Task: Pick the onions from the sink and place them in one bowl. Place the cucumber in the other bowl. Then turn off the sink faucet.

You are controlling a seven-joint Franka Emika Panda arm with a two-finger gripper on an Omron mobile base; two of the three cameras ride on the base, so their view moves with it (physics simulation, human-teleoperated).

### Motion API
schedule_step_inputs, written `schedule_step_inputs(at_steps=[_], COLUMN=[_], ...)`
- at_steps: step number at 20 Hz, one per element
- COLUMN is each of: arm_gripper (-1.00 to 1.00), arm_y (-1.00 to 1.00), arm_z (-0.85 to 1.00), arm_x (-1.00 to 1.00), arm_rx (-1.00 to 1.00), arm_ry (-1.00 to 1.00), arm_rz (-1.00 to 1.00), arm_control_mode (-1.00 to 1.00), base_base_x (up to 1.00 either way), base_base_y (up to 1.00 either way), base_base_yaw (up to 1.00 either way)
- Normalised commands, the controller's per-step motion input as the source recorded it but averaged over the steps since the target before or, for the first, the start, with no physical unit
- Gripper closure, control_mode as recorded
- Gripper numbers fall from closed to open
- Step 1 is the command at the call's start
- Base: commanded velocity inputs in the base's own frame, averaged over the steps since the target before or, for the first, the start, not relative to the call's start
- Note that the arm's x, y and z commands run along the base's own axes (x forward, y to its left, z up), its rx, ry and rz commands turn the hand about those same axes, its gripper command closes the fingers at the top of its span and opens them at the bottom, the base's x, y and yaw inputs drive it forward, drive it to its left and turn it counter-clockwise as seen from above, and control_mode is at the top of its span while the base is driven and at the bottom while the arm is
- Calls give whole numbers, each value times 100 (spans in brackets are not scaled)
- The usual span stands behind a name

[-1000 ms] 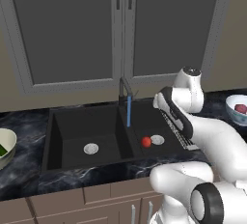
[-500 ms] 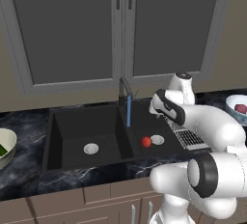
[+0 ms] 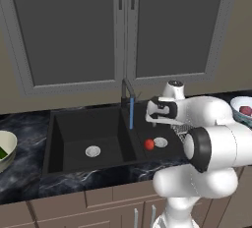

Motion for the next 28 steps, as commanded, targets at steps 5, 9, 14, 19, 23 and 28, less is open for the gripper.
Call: schedule_step_inputs(at_steps=[5, 9, 14, 19, 23, 28], arm_gripper=[-100, -100, -100, -100, -100, -100], arm_y=[7, 0, 0, 0, 0, 0], arm_z=[-44, -37, -29, -27, -26, -23], arm_x=[19, 11, 2, 3, 1, 7], arm_rx=[0, 2, 6, 5, 2, 0], arm_ry=[8, 3, 0, 0, 0, -10], arm_rz=[0, 0, 0, 0, 2, 2], arm_control_mode=[-100, -100, -100, -100, -100, -100], base_base_x=[0, 0, 0, 0, 0, 0], base_base_y=[0, 0, 0, 0, 0, 0], base_base_yaw=[0, 0, 0, 0, 0, 0])
